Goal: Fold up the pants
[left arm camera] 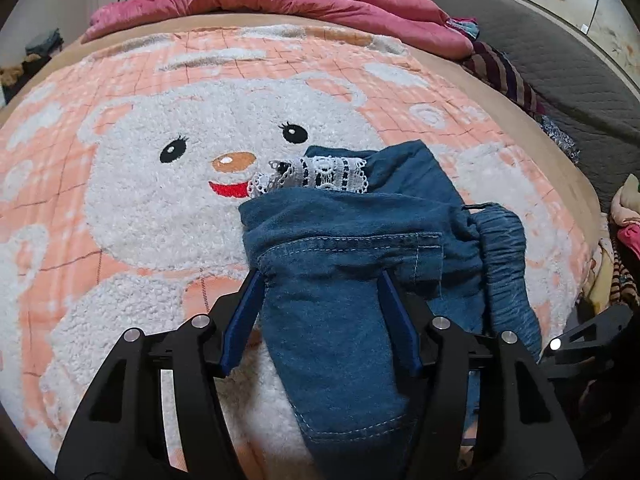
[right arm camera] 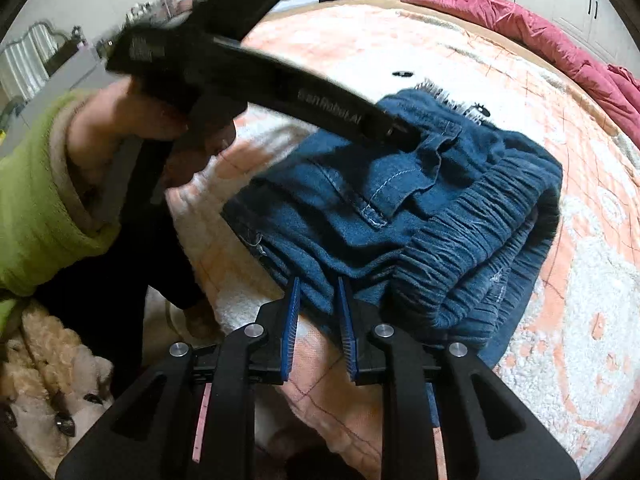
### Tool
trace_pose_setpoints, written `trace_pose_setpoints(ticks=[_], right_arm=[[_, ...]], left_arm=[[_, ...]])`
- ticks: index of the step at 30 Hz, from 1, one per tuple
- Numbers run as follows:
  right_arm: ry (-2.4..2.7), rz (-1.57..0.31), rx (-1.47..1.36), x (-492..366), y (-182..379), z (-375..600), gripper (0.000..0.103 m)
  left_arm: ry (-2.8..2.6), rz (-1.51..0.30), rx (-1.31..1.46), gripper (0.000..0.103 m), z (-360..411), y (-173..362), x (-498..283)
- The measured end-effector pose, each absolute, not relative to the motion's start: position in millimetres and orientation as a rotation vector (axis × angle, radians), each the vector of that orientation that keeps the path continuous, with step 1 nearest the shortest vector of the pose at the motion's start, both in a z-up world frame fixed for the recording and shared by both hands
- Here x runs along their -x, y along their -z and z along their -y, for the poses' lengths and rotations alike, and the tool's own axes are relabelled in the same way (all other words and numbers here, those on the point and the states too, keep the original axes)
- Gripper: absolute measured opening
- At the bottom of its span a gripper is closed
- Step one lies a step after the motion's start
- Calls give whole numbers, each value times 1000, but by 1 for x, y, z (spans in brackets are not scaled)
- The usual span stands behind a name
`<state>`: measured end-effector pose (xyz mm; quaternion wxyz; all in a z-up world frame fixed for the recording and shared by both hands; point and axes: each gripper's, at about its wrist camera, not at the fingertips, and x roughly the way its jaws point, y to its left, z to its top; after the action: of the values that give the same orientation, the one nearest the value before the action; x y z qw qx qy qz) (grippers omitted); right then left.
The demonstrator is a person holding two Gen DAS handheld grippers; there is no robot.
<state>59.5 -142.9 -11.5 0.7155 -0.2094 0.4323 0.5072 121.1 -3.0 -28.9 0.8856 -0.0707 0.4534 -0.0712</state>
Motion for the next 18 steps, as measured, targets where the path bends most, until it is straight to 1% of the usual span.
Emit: trace_pose_setpoints(ticks=[1,3,5,7,8,9,11,13,15,18], right_arm=[[-1134,-939,442,-60,5,147,21],[-1149,-887,382,-61,-11,157,30],[-1153,-848,330,-63,-23,165,35],[-1156,-826,289,-66,-31,171,36],[-1152,-816,270,-68,-34,174,37],[-1144,-808,263,-68,-36,176,41],[-1146,-800,248,-69,-38,180,47],[-1146,-794,245,-70,-39,180,49],[-1148,-789,243,-71,-38,180,55],[-1151,-777,233,-71,-39,183,60]], left_arm=[[150,-935,154,51,2,27,-119],[158,-922,166,51,0,23,-116],[166,-906,171,51,-1,18,-111],[174,-890,179,53,-1,13,-106],[177,-883,180,56,-1,10,-103],[178,-878,179,57,-1,9,-102],[181,-866,183,58,-1,4,-97],[187,-858,189,61,0,1,-93],[188,-851,180,68,1,-2,-91],[184,-842,167,71,4,-5,-88]])
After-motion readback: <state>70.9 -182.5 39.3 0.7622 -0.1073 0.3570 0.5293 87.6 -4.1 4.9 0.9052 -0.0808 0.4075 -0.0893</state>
